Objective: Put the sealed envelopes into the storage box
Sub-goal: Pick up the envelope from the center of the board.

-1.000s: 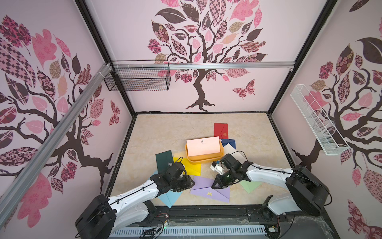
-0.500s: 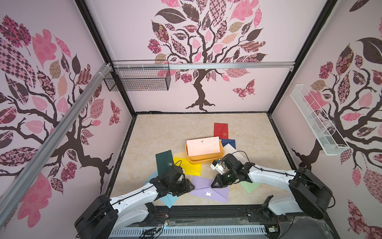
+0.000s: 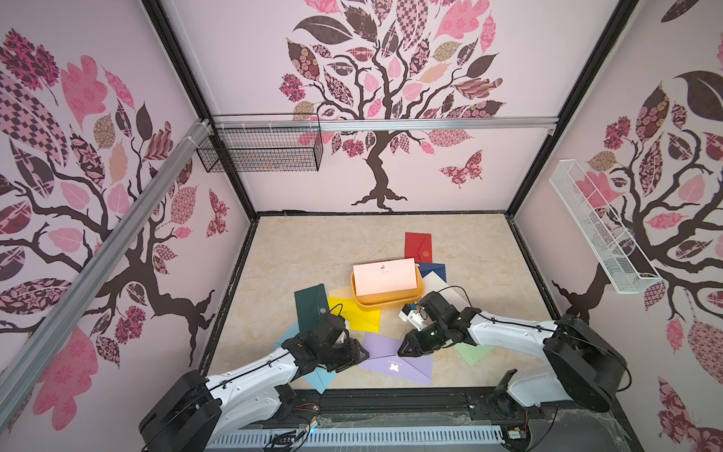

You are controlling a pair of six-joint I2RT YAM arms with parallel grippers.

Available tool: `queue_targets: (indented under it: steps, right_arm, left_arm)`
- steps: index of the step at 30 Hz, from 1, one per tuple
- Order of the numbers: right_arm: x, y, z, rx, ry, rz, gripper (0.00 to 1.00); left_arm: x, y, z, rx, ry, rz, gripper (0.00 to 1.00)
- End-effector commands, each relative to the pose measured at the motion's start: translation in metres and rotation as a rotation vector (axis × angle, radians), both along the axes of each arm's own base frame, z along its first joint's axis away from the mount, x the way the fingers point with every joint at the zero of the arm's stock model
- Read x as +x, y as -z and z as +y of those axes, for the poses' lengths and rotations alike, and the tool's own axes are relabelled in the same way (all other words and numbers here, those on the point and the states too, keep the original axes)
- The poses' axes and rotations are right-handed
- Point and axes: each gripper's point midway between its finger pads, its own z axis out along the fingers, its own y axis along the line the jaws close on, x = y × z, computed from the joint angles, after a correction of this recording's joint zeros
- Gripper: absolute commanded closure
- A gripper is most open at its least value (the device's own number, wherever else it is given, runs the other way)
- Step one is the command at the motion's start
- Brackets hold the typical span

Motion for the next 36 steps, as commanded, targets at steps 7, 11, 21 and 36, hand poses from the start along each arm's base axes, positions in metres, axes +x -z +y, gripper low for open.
queue_targets:
  steps: [7,11,21,36]
  right_arm:
    - [-0.003,0.016,0.007,-0.015,-0.038,0.056,0.59]
    - [-0.004,0.015,0.01,0.003,-0.048,0.063,0.59]
    - [-0.007,0.02,0.014,0.01,-0.065,0.097,0.77]
    - [-0.003,-0.026,0.014,0.128,-0.041,-0.023,0.98]
  left_arm:
    - [0.002,0.008,0.002,0.025,0.001,-0.002,0.49]
    - [0.002,0.01,0.003,0.027,-0.002,0.0,0.49]
    - [0.003,0.009,0.002,0.024,-0.004,-0.002,0.49]
    - [0.002,-0.018,0.004,-0.046,-0.013,-0.064,0.41]
